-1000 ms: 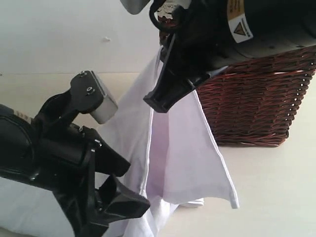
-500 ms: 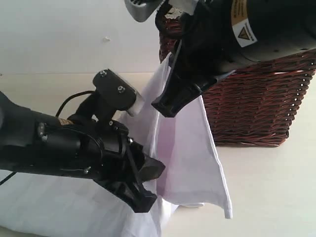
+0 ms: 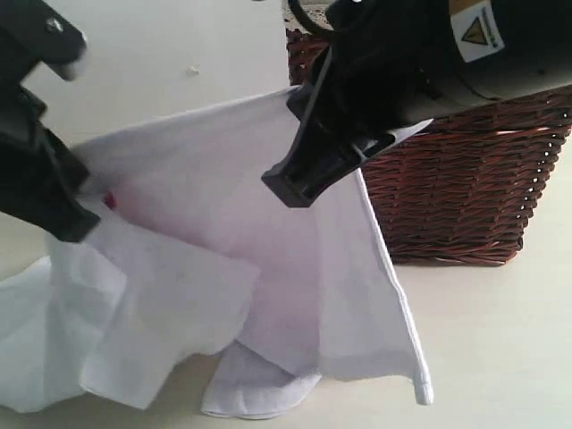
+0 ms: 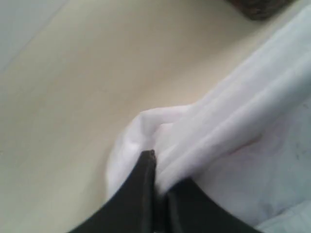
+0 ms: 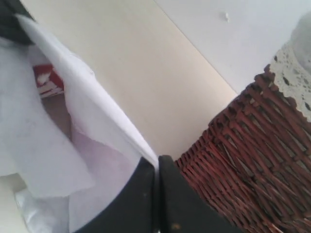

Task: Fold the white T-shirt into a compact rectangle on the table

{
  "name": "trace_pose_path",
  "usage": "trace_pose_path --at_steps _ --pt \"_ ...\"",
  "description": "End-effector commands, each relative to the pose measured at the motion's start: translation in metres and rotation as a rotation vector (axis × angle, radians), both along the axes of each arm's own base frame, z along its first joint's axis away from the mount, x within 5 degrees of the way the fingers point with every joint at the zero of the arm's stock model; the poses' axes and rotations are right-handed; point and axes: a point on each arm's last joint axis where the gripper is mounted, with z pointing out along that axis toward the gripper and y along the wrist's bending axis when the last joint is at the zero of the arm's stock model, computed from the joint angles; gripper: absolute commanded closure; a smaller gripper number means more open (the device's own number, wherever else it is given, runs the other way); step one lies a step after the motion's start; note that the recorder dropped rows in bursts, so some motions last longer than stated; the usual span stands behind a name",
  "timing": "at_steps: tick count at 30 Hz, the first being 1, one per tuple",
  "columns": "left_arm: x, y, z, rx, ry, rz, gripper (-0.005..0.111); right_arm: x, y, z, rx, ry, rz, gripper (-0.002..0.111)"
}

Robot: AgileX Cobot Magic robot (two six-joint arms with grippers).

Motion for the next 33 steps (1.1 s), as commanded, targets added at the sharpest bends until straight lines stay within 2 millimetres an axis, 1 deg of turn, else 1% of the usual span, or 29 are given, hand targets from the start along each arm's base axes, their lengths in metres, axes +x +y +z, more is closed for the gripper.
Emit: trace_pose_path --at_steps 1,2,4,5,8,10,13,16,19,21,23,26,28,30,32,33 --pt "-0.007 0.05 0.036 0.324 -0.053 0.257 0.107 -0.005 -0.011 0.006 -0.039 -0.003 -0.005 0.108" --pt "-0.008 0.054 0.043 0.347 -0.073 0.278 0.107 -0.005 -0.01 0.005 -0.036 0.004 -0.004 0.108" --pt "-0.01 0.059 0.058 0.342 -0.142 0.293 0.107 -0.006 -0.01 0.005 -0.033 0.018 0.005 0.108" --pt "-0.014 0.062 0.063 0.327 -0.159 0.294 0.107 -0.007 -0.009 0.004 -0.031 0.025 0.013 0.108" --pt "-0.026 0.07 0.073 0.284 -0.184 0.288 0.107 -0.01 -0.006 0.004 -0.02 0.061 0.049 0.108" --pt "-0.034 0.076 0.079 0.26 -0.209 0.294 0.107 -0.012 -0.006 0.008 -0.024 0.079 0.071 0.108" --pt "-0.045 0.087 0.091 0.252 -0.273 0.303 0.107 -0.017 -0.011 0.021 -0.025 0.074 0.073 0.108" --pt "-0.056 0.104 0.112 0.241 -0.4 0.365 0.107 -0.021 -0.021 0.042 -0.027 0.006 0.05 0.108" --pt "-0.066 0.117 0.133 0.198 -0.506 0.432 0.107 -0.023 -0.038 0.06 -0.063 -0.056 -0.043 0.108" --pt "-0.071 0.12 0.141 0.161 -0.522 0.437 0.107 -0.024 -0.046 0.063 -0.088 -0.052 -0.111 0.108" --pt "-0.074 0.12 0.144 0.131 -0.514 0.431 0.107 -0.025 -0.049 0.062 -0.098 -0.034 -0.124 0.108" --pt "-0.075 0.115 0.141 0.109 -0.461 0.374 0.107 -0.028 -0.046 0.06 -0.071 0.016 -0.109 0.108" --pt "-0.075 0.108 0.135 0.093 -0.393 0.305 0.107 -0.031 -0.044 0.06 -0.053 0.031 -0.068 0.108" --pt "-0.071 0.097 0.127 0.069 -0.312 0.253 0.107 -0.034 -0.044 0.062 -0.037 0.026 -0.046 0.108" --pt "-0.056 0.087 0.116 0.106 -0.247 0.241 0.107 -0.038 -0.048 0.065 -0.024 0.017 -0.045 0.108" --pt "-0.036 0.078 0.104 0.176 -0.181 0.235 0.107 -0.042 -0.05 0.068 -0.003 0.019 -0.041 0.108"
